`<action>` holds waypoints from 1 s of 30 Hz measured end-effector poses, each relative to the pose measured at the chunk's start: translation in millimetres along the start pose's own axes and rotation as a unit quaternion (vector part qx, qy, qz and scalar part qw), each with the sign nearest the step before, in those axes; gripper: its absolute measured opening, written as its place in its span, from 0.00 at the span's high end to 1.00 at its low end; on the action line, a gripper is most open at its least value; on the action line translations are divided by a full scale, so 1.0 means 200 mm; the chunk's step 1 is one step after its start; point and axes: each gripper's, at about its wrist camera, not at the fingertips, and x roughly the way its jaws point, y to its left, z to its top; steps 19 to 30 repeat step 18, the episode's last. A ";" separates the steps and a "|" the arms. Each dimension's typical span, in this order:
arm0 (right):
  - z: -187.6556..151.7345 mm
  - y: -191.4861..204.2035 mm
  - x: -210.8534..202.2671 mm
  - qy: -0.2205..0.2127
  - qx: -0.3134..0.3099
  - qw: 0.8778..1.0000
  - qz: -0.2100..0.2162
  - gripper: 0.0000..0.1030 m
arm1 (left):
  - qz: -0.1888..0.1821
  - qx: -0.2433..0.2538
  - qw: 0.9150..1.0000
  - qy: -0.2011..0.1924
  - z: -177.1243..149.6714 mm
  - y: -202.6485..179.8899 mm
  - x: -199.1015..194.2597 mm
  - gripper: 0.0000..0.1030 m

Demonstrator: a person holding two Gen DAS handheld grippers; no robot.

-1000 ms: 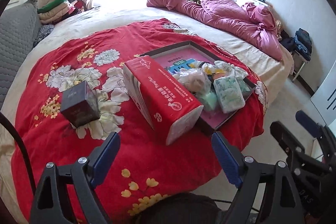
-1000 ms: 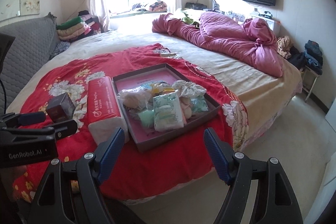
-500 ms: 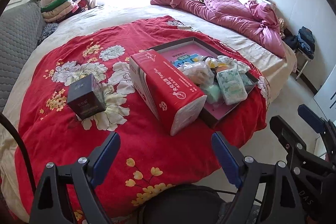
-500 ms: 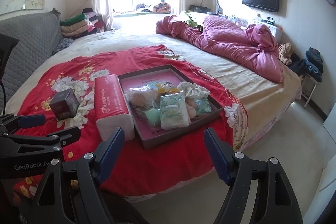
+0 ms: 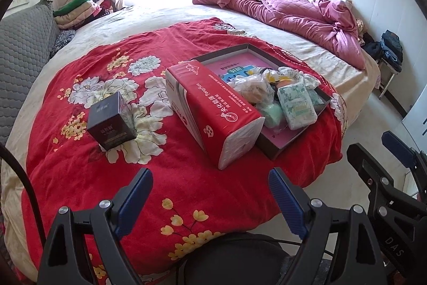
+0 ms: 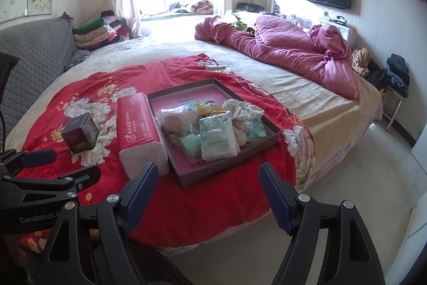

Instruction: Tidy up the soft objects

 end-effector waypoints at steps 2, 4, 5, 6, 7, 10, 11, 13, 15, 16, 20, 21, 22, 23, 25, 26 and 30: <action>0.00 0.00 0.00 0.001 0.000 1.000 0.001 0.24 | 0.000 -0.002 1.000 0.001 0.00 0.00 0.00 0.15; 0.00 0.00 0.00 0.001 0.001 1.000 0.002 0.24 | 0.002 -0.002 1.000 0.002 0.00 0.00 0.00 0.15; 0.00 0.00 0.00 0.001 0.001 1.000 0.002 0.24 | 0.002 -0.002 1.000 0.004 -0.01 0.00 0.01 0.15; 0.00 0.00 0.00 0.001 0.002 1.000 0.002 0.24 | 0.002 -0.002 1.000 0.005 -0.01 0.01 0.01 0.15; -0.01 0.00 0.00 0.000 0.002 1.000 0.001 0.24 | 0.002 -0.003 1.000 0.005 -0.01 0.01 0.01 0.15; 0.00 0.00 0.00 -0.001 0.003 1.000 0.002 0.24 | 0.002 -0.003 1.000 0.008 -0.01 0.01 0.02 0.15; 0.00 0.00 0.00 0.000 0.002 1.000 0.002 0.24 | 0.002 -0.002 1.000 0.008 -0.01 0.01 0.03 0.15; 0.00 0.00 0.00 0.000 0.003 1.000 0.001 0.24 | 0.002 0.001 1.000 0.009 -0.01 0.00 0.04 0.15; 0.00 0.00 0.01 0.000 0.002 1.000 -0.001 0.24 | 0.009 0.006 1.000 0.007 -0.01 0.00 0.04 0.15; 0.00 0.00 0.01 0.001 0.001 1.000 0.000 0.24 | 0.007 0.005 1.000 0.009 -0.02 0.00 0.05 0.15; 0.00 0.00 0.01 0.000 0.002 1.000 -0.001 0.24 | 0.003 0.001 1.000 0.009 -0.02 0.01 0.05 0.15; 0.00 0.00 0.01 0.000 0.002 1.000 -0.001 0.24 | 0.003 0.001 1.000 0.009 -0.02 0.01 0.05 0.15; 0.00 0.00 0.01 0.000 0.002 1.000 -0.001 0.24 | 0.003 0.001 1.000 0.009 -0.02 0.01 0.05 0.15; 0.00 0.00 0.01 0.000 0.002 1.000 -0.001 0.24 | 0.003 0.001 1.000 0.009 -0.02 0.01 0.05 0.15; 0.00 0.00 0.01 0.000 0.002 1.000 -0.001 0.24 | 0.003 0.001 1.000 0.009 -0.02 0.01 0.05 0.15; 0.00 0.00 0.01 0.000 0.002 1.000 -0.001 0.24 | 0.003 0.001 1.000 0.009 -0.02 0.01 0.05 0.15; 0.00 0.00 0.01 0.000 0.002 1.000 -0.001 0.24 | 0.003 0.001 1.000 0.009 -0.02 0.01 0.05 0.15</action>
